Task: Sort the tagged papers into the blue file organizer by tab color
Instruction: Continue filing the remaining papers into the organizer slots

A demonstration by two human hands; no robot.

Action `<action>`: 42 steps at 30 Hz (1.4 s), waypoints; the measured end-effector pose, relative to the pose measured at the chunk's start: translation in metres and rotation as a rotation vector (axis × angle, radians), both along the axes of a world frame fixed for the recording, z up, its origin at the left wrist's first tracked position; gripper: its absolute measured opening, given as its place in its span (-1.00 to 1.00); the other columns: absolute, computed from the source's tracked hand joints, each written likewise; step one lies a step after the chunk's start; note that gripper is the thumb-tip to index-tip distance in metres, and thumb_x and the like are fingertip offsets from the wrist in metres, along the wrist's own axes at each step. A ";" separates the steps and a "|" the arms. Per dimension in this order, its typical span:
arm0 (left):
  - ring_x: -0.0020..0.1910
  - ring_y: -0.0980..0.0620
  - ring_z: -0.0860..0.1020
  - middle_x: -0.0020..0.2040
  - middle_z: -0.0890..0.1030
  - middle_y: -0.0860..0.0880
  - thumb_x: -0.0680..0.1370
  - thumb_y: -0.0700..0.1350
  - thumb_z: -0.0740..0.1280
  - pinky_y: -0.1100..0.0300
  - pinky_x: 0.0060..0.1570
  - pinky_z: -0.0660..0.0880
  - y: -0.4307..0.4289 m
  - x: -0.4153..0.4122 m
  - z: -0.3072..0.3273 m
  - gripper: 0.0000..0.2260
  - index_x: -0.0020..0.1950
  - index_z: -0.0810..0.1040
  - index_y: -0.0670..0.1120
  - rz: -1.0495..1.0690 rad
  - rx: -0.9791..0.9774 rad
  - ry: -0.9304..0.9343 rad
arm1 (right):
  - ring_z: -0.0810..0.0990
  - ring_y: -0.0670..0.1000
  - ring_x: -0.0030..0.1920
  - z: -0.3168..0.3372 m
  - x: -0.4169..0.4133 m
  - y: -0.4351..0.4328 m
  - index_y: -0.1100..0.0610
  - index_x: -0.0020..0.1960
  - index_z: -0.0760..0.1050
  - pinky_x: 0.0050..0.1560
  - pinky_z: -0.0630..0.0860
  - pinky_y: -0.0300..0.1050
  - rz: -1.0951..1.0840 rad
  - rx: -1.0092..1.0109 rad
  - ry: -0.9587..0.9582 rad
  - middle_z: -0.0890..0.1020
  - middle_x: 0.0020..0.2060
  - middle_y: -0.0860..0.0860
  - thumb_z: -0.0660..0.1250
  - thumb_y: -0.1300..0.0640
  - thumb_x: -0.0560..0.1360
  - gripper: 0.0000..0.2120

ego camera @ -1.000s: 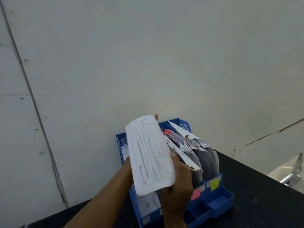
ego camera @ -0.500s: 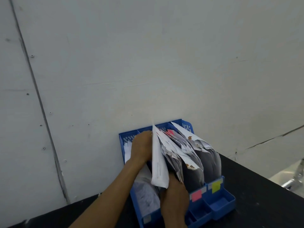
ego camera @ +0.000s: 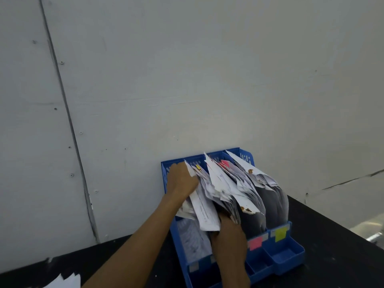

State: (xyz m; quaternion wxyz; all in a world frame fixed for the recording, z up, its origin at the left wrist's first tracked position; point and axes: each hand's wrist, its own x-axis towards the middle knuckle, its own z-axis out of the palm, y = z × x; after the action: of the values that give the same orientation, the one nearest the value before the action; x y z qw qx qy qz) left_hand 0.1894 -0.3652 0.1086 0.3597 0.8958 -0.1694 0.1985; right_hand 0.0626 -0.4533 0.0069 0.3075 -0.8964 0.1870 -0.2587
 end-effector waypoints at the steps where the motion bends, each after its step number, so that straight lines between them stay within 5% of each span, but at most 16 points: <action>1: -0.30 0.02 0.38 -0.43 0.39 0.03 0.40 -0.27 0.31 0.16 -0.38 0.22 -0.001 -0.001 -0.002 -0.73 -0.42 0.28 -0.10 0.017 0.019 -0.010 | 0.57 -0.02 -0.01 -0.001 0.003 0.001 0.01 0.22 0.44 -0.25 0.27 -0.26 0.012 -0.023 0.046 0.60 0.02 -0.03 0.20 0.02 0.57 -0.76; 3: -0.23 -0.02 0.45 -0.32 0.50 -0.03 0.42 -0.25 0.30 0.12 -0.28 0.34 -0.008 -0.005 -0.001 -0.96 -0.23 0.47 -0.17 0.009 -0.040 0.015 | 0.59 0.01 -0.04 -0.003 0.005 0.001 0.06 0.16 0.46 -0.22 0.37 -0.20 0.001 0.024 0.056 0.61 -0.03 0.01 0.21 0.05 0.57 -0.80; 4: -0.13 -0.04 0.50 -0.17 0.55 -0.07 0.46 -0.22 0.31 0.09 -0.16 0.41 -0.012 -0.007 0.003 -0.75 0.12 0.51 -0.22 0.024 -0.102 0.063 | 0.60 0.03 -0.08 0.000 0.004 0.003 0.08 0.14 0.49 -0.22 0.44 -0.17 -0.026 0.061 -0.017 0.62 -0.07 0.02 0.24 0.07 0.57 -0.82; 6: 0.05 -0.04 0.52 0.09 0.54 -0.10 0.55 -0.13 0.31 0.11 0.05 0.44 -0.017 -0.013 0.012 -0.30 0.57 -0.01 -0.19 0.026 -0.247 0.192 | 0.64 0.07 -0.14 0.006 0.003 0.005 0.07 0.11 0.54 -0.21 0.53 -0.11 -0.105 0.125 -0.227 0.66 -0.13 0.04 0.32 0.12 0.53 -0.83; 8: 0.21 -0.08 0.48 0.30 0.46 -0.15 0.58 -0.08 0.29 0.08 0.20 0.43 -0.021 -0.016 0.017 -0.21 0.58 -0.22 -0.10 0.023 -0.386 0.211 | 0.66 0.11 -0.14 0.013 0.002 0.006 0.03 0.09 0.59 -0.23 0.52 -0.12 -0.197 0.143 -0.393 0.69 -0.15 0.02 0.39 0.14 0.48 -0.82; 10: 0.33 -0.13 0.41 0.43 0.34 -0.17 0.58 -0.10 0.29 0.04 0.22 0.40 -0.022 -0.017 0.017 -0.25 0.59 -0.15 -0.06 0.074 -0.387 0.113 | 0.62 0.10 -0.26 0.016 0.001 0.006 0.03 -0.06 0.62 -0.32 0.41 -0.20 -0.269 0.153 -0.416 0.66 -0.29 0.01 0.42 0.09 0.46 -0.93; 13: -0.10 -0.01 0.56 -0.03 0.58 -0.10 0.51 -0.26 0.28 0.12 -0.16 0.50 -0.020 -0.014 0.014 -0.39 0.53 0.16 -0.07 0.108 -0.312 -0.111 | 0.44 -0.02 -0.43 0.006 0.009 0.002 0.10 -0.25 0.58 -0.41 0.32 -0.22 -0.247 0.187 -0.276 0.50 -0.46 -0.02 0.39 0.15 0.47 -0.87; 15: -0.27 0.04 0.51 -0.27 0.52 -0.01 0.47 -0.36 0.24 0.12 -0.29 0.49 -0.020 -0.011 0.013 -0.52 0.39 0.37 -0.14 0.064 -0.234 -0.109 | 0.47 -0.02 -0.40 0.002 0.013 0.003 0.18 -0.16 0.63 -0.33 0.41 -0.22 -0.205 0.233 -0.315 0.60 -0.38 0.05 0.41 0.17 0.48 -0.92; 17: -0.22 0.00 0.50 -0.24 0.52 -0.04 0.46 -0.39 0.24 0.03 -0.20 0.49 -0.020 -0.007 0.010 -0.72 0.15 0.52 -0.23 0.031 -0.132 -0.091 | 0.60 0.04 -0.28 0.006 0.014 0.005 0.21 0.01 0.63 -0.23 0.47 -0.22 -0.195 0.267 -0.433 0.67 -0.25 0.09 0.44 0.14 0.46 -0.83; 20: -0.19 0.02 0.45 -0.20 0.53 -0.09 0.51 -0.31 0.26 0.08 -0.16 0.41 -0.021 0.000 0.004 -0.92 -0.07 0.54 -0.21 0.034 -0.130 -0.123 | 0.58 -0.04 -0.34 0.012 0.012 0.007 0.24 -0.08 0.61 -0.26 0.39 -0.38 -0.203 0.216 -0.637 0.65 -0.31 0.08 0.42 0.26 0.45 -0.93; 24: 0.09 -0.07 0.55 0.15 0.58 -0.14 0.62 -0.21 0.17 0.07 0.13 0.48 -0.022 0.000 0.007 -0.68 0.37 0.43 -0.16 -0.116 -0.213 -0.045 | 0.57 -0.03 -0.39 -0.003 0.021 0.003 0.19 -0.15 0.62 -0.36 0.50 -0.21 -0.181 0.196 -0.530 0.62 -0.37 0.04 0.40 0.32 0.45 -0.93; 28: 0.41 -0.05 0.35 0.50 0.29 -0.07 0.63 -0.14 0.21 -0.01 0.40 0.33 -0.008 0.000 0.008 -0.54 0.53 0.23 -0.04 -0.216 -0.241 -0.113 | 0.64 0.02 -0.31 -0.001 0.022 0.011 0.12 -0.14 0.54 -0.26 0.61 -0.06 -0.150 0.297 -0.480 0.62 -0.33 0.03 0.32 0.13 0.54 -0.89; 31: 0.36 0.07 0.40 0.48 0.29 -0.06 0.63 -0.10 0.23 0.14 0.34 0.40 0.021 -0.003 0.008 -0.58 0.49 0.30 -0.04 -0.186 -0.337 -0.238 | 0.61 0.04 -0.16 0.015 0.013 0.013 0.17 0.12 0.56 -0.11 0.53 -0.14 -0.169 0.312 -0.546 0.65 -0.07 0.11 0.36 0.15 0.51 -0.80; 34: 0.12 0.26 0.49 0.40 0.38 0.01 0.63 -0.09 0.24 0.40 0.17 0.39 0.067 -0.011 -0.005 -0.63 0.44 0.38 -0.04 -0.110 -0.396 -0.245 | 0.53 0.01 -0.27 0.027 0.007 0.015 0.25 0.27 0.49 -0.24 0.45 -0.21 -0.165 0.282 -0.631 0.60 0.06 0.20 0.41 0.24 0.48 -0.62; 37: 0.14 0.13 0.50 0.31 0.46 0.03 0.62 -0.09 0.26 0.24 0.16 0.44 0.138 -0.029 -0.038 -0.68 0.38 0.44 -0.05 0.035 -0.346 -0.233 | 0.54 0.06 -0.29 0.037 -0.001 0.034 0.23 0.35 0.42 -0.30 0.51 -0.14 -0.154 0.207 -0.728 0.54 0.16 0.22 0.40 0.26 0.48 -0.54; 42: 0.17 -0.06 0.54 0.22 0.54 -0.08 0.56 -0.19 0.34 0.15 0.19 0.43 0.278 -0.083 -0.118 -0.73 0.26 0.53 -0.13 0.386 -0.195 -0.077 | 0.54 0.04 -0.27 0.048 -0.017 0.096 0.29 0.26 0.46 -0.26 0.43 -0.18 -0.067 0.075 -0.903 0.56 0.02 0.19 0.37 0.27 0.48 -0.64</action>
State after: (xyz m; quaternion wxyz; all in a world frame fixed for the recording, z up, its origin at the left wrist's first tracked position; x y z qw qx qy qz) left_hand 0.1061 -0.0875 -0.0090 0.3934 0.8643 0.0118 0.3133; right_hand 0.0457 -0.3568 0.0554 0.3820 -0.6754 0.0722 -0.6267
